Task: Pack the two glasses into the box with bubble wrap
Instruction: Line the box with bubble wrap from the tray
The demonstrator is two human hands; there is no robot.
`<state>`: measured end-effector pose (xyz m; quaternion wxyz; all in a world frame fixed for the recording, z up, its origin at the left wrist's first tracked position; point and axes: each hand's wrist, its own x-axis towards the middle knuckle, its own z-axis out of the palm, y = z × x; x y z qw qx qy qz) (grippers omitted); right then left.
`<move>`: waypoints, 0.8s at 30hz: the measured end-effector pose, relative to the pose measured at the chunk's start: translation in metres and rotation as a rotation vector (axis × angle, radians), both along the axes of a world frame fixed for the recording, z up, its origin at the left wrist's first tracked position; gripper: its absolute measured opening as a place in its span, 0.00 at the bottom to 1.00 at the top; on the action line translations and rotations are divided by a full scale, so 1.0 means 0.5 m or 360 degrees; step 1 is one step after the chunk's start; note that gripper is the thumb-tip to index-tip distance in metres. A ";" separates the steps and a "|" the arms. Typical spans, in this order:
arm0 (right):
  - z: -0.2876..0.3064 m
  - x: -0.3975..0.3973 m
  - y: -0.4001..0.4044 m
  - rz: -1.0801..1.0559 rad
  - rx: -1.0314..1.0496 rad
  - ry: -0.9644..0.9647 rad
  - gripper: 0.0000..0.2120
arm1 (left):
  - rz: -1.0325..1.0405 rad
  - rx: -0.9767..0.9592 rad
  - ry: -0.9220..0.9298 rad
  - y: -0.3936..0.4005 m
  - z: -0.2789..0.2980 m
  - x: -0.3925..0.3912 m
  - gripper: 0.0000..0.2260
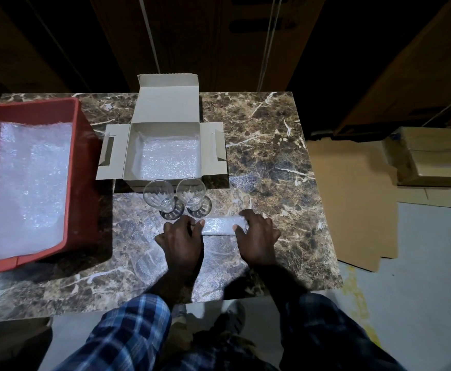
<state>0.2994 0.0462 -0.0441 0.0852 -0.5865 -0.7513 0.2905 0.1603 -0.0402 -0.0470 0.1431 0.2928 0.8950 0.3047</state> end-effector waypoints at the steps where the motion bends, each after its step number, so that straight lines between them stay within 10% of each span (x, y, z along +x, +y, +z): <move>1: 0.001 -0.002 0.000 0.0017 0.0014 -0.0055 0.16 | -0.0033 -0.0014 0.0032 -0.001 0.000 -0.004 0.10; 24: -0.015 0.025 -0.010 0.0721 0.0399 -0.0431 0.24 | -0.0865 -0.0355 0.0689 -0.030 -0.011 -0.038 0.19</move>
